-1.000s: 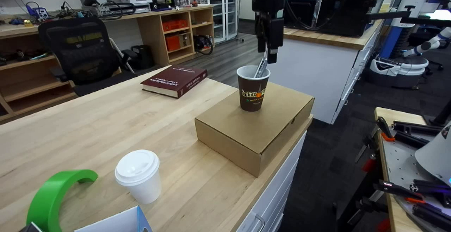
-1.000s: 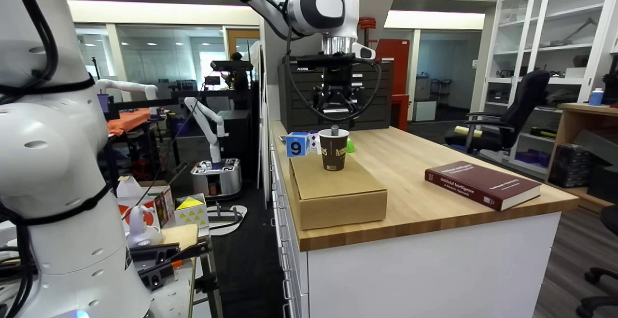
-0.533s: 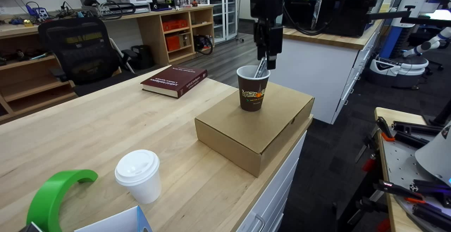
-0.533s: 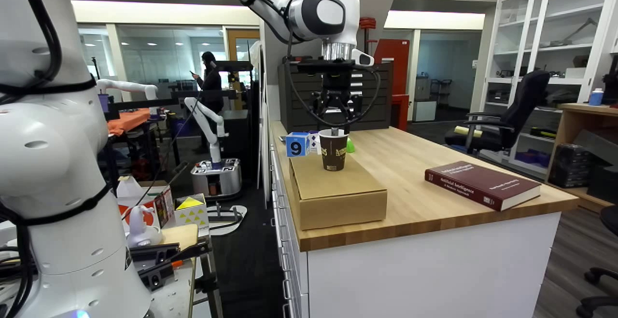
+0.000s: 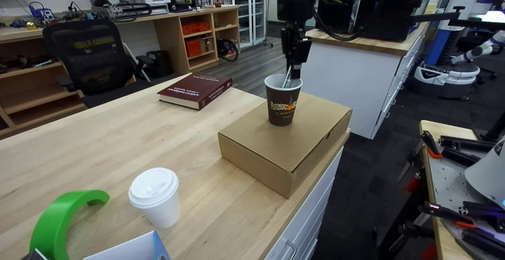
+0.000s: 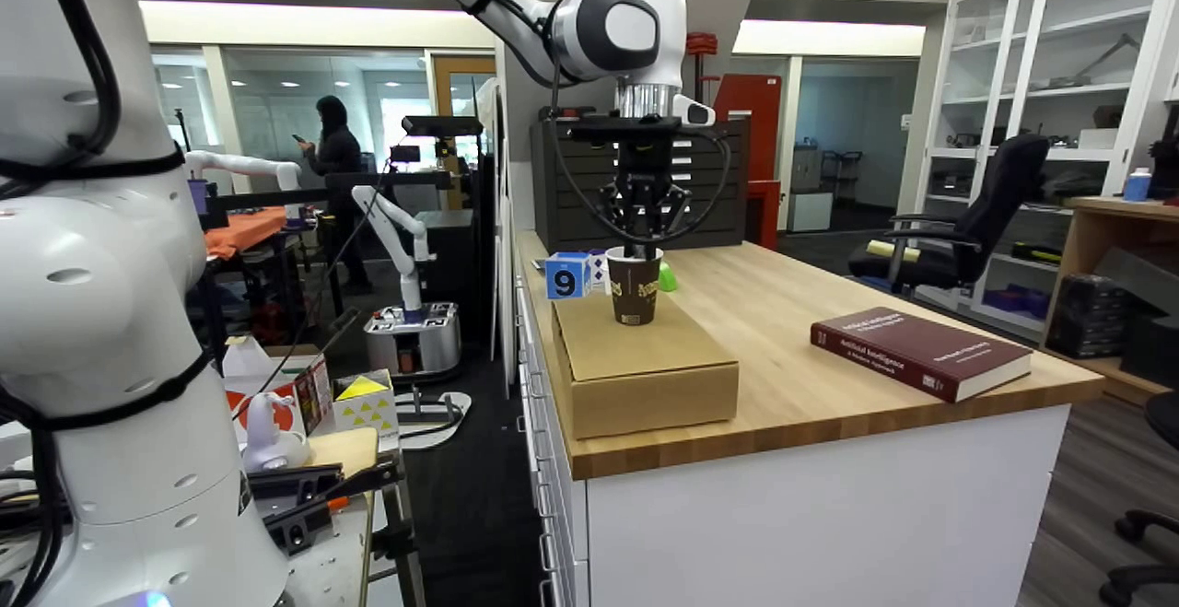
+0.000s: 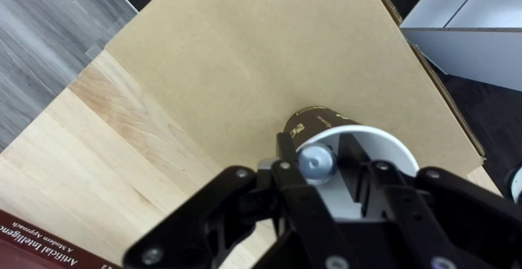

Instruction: Remove the marker from the cup and put it on the box

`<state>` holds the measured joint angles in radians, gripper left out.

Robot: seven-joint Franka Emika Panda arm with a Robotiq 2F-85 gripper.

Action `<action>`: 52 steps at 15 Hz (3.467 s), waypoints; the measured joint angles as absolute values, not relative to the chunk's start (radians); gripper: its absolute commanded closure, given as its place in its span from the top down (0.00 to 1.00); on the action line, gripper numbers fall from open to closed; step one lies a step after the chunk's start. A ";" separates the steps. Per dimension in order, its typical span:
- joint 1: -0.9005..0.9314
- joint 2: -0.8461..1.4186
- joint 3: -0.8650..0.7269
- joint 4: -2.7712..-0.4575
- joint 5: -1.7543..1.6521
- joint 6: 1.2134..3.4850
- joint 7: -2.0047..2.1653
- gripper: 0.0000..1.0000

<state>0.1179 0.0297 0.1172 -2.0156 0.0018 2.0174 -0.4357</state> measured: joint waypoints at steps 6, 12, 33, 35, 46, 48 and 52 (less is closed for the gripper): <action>0.118 0.027 0.119 -2.012 0.001 2.021 -0.437 0.07; 0.118 -0.028 0.119 -2.012 0.000 2.020 -0.439 0.07; 0.048 -0.089 0.031 -2.017 -0.088 2.038 -0.305 0.07; 0.048 -0.061 0.031 -2.023 -0.088 2.038 -0.297 0.07; 0.048 -0.047 0.031 -2.152 -0.090 2.075 -0.252 0.07; 0.048 -0.056 0.031 -2.169 -0.094 2.079 -0.252 0.07; 0.050 -0.076 0.038 -2.265 -0.099 2.111 -0.251 0.07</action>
<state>0.0502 -0.0762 0.0375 -2.2649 -0.0995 2.1106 -0.2513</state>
